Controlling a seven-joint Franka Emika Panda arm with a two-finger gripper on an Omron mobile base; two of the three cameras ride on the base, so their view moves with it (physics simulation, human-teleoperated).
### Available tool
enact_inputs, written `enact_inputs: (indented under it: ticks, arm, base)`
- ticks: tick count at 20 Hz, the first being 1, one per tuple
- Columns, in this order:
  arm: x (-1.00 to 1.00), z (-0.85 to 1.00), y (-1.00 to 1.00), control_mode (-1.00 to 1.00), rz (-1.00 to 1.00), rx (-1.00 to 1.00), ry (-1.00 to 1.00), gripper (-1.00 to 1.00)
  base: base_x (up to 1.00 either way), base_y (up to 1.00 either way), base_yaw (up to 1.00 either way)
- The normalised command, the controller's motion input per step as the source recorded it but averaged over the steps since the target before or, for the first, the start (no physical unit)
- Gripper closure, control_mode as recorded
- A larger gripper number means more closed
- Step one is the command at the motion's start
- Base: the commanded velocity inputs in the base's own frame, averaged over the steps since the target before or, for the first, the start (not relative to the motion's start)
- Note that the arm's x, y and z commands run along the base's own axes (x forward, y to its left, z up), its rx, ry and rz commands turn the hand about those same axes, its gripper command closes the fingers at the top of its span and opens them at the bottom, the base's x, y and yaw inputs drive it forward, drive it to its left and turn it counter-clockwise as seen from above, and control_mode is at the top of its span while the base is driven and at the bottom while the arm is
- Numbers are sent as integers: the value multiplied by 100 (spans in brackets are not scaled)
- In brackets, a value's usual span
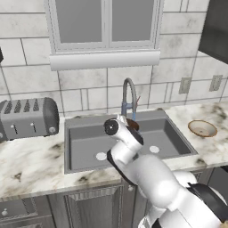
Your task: Rinse each bowl for a few seconds and place them down in the sink or on the counter.
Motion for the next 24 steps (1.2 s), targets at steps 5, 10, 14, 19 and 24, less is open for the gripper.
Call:
enact_inputs:
  ticks: [5,10,14,19,24]
  arm:
    - [22,-12,-1,-100,0,-1,0,100]
    - [20,-12,-4,-100,0,-1,0,100]
    - [19,-11,-7,-100,0,0,0,100]
    - [20,-11,-6,-100,0,0,0,100]
    - [12,-10,-2,-100,0,-1,-1,100]
  base:
    - [0,0,0]
    - [0,0,0]
    - [0,0,0]
    - [0,0,0]
    - [0,0,0]
